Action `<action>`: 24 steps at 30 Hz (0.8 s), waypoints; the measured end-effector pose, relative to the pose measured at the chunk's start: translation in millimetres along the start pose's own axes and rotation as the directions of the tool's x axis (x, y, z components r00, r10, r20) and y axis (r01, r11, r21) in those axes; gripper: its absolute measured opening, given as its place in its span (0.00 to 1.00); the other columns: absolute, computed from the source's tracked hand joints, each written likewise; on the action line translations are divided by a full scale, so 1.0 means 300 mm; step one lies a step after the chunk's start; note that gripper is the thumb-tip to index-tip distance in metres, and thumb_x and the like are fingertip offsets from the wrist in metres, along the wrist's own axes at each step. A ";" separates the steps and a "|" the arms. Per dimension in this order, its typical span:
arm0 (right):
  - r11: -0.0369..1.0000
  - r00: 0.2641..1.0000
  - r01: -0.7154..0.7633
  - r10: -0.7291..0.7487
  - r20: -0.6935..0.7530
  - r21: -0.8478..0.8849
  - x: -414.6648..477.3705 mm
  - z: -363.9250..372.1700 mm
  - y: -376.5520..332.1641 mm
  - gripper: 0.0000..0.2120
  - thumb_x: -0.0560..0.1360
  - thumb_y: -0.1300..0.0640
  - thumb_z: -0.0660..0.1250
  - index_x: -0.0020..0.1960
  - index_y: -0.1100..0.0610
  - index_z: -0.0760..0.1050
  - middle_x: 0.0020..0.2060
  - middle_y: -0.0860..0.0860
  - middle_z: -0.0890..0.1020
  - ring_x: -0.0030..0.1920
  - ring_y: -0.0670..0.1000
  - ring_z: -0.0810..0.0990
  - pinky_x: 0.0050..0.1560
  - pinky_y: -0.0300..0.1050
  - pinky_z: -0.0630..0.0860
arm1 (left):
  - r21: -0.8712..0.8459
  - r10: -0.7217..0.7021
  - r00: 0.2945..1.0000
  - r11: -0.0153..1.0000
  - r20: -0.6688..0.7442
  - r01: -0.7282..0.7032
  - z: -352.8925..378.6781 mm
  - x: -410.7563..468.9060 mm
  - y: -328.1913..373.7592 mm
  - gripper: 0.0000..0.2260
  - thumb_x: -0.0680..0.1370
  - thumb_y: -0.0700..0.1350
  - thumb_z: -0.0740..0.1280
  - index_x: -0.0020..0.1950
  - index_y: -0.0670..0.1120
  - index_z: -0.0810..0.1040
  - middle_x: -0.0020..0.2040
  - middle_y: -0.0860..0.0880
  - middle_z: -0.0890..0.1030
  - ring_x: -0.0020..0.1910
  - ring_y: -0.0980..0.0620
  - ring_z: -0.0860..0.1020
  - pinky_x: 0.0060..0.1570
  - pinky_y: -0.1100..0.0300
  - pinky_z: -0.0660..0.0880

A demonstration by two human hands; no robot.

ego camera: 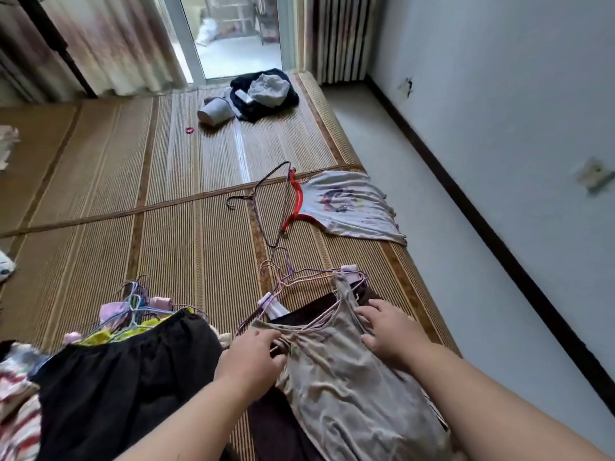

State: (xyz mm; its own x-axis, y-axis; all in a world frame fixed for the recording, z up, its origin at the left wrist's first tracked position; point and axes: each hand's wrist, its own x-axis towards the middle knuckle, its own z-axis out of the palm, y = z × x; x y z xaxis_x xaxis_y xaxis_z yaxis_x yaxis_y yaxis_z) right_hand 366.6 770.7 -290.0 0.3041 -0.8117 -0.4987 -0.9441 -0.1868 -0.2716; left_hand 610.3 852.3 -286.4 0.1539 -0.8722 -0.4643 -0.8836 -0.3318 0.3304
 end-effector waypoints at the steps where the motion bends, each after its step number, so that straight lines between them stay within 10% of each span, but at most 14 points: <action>1: 1.000 1.000 0.002 -0.002 0.012 -0.007 0.058 0.017 0.008 0.27 0.74 0.47 0.62 0.72 0.42 0.61 0.73 0.49 0.62 0.71 0.53 0.63 0.69 0.55 0.63 | 0.014 -0.025 1.000 1.000 0.005 0.024 0.015 0.042 -0.027 0.22 0.74 0.58 0.62 0.68 0.59 0.69 0.65 0.56 0.72 0.65 0.52 0.70 0.61 0.52 0.71; 11: 1.000 0.998 0.016 -0.017 0.059 0.021 0.591 0.191 0.085 0.21 0.77 0.53 0.59 0.70 0.47 0.65 0.71 0.47 0.67 0.68 0.52 0.67 0.66 0.56 0.68 | -0.035 -0.184 0.982 0.982 0.048 0.186 0.239 0.414 -0.222 0.26 0.74 0.55 0.63 0.72 0.58 0.64 0.68 0.53 0.69 0.67 0.50 0.68 0.64 0.52 0.69; 18: 0.996 0.997 -0.021 0.027 0.071 -0.083 0.812 0.265 0.105 0.32 0.77 0.46 0.60 0.76 0.47 0.50 0.76 0.47 0.54 0.75 0.51 0.54 0.70 0.63 0.55 | -0.069 -0.279 0.960 0.957 0.035 0.280 0.372 0.565 -0.314 0.36 0.73 0.56 0.65 0.77 0.53 0.53 0.75 0.49 0.61 0.73 0.46 0.60 0.71 0.47 0.62; 24: 0.959 0.999 0.017 -0.003 0.048 -0.283 0.854 0.197 0.089 0.15 0.77 0.55 0.57 0.62 0.45 0.71 0.46 0.49 0.70 0.54 0.55 0.76 0.55 0.51 0.74 | -0.087 -0.304 0.952 0.948 0.030 0.305 0.392 0.582 -0.336 0.30 0.76 0.53 0.61 0.76 0.52 0.57 0.71 0.49 0.65 0.69 0.45 0.63 0.69 0.50 0.62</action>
State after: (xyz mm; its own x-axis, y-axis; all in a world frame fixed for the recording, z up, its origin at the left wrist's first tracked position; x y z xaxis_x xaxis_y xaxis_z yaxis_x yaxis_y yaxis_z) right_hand 426.8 590.5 -473.7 0.3130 -0.7835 -0.5368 -0.9364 -0.3492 -0.0362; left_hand 674.1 775.7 -497.5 0.4017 -0.7188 -0.5675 -0.7526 -0.6121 0.2426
